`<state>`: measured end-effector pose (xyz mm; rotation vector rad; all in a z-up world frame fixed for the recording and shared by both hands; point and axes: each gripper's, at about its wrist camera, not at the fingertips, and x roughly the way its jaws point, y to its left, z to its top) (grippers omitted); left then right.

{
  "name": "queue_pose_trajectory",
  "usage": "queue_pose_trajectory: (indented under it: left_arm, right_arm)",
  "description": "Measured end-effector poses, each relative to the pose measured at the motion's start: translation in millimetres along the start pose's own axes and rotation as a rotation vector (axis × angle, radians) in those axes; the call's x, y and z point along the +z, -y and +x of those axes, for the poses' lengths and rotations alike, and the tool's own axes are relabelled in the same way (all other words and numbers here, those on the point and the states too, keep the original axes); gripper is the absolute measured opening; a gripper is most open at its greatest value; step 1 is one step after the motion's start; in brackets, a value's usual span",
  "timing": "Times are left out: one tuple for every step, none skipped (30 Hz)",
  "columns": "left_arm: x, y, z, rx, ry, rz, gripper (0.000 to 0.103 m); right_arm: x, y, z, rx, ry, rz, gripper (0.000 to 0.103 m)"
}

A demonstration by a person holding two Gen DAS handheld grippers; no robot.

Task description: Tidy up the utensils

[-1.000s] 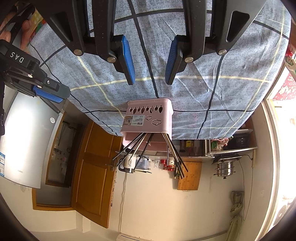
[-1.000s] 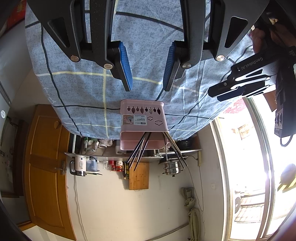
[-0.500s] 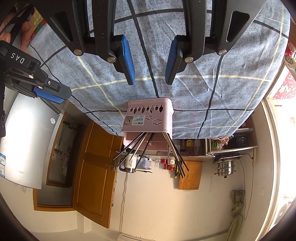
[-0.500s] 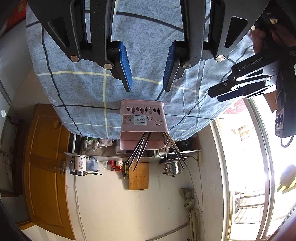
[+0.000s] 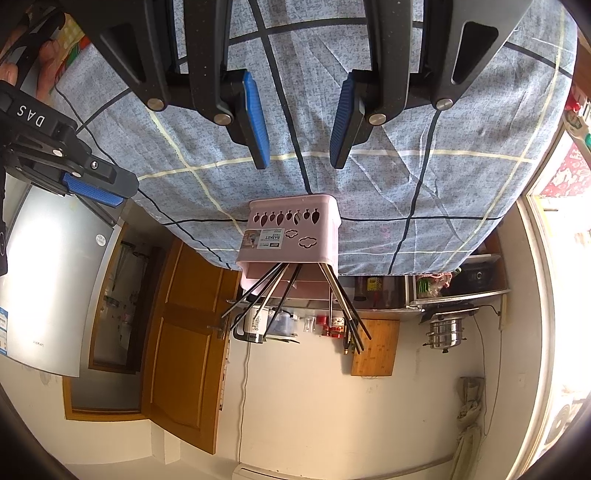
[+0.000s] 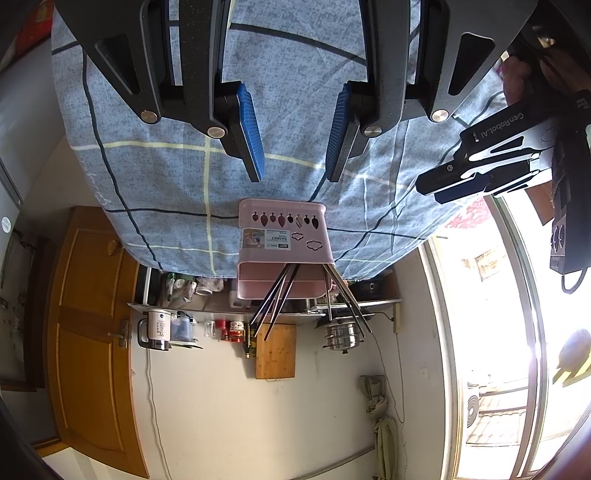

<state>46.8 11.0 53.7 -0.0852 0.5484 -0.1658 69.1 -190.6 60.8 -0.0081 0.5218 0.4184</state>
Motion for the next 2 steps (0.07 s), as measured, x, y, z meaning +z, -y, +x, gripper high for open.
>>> queue_pose_trajectory:
  left_arm:
    - [-0.1, -0.3, -0.1, -0.001, 0.001, -0.002, 0.033]
    - [-0.5, 0.1, -1.2, -0.002, 0.002, -0.001, 0.033]
  right_arm:
    - [0.2, 0.2, -0.3, 0.001, 0.001, -0.001, 0.036]
    - [0.4, 0.5, -1.0, 0.000, 0.001, -0.003, 0.036]
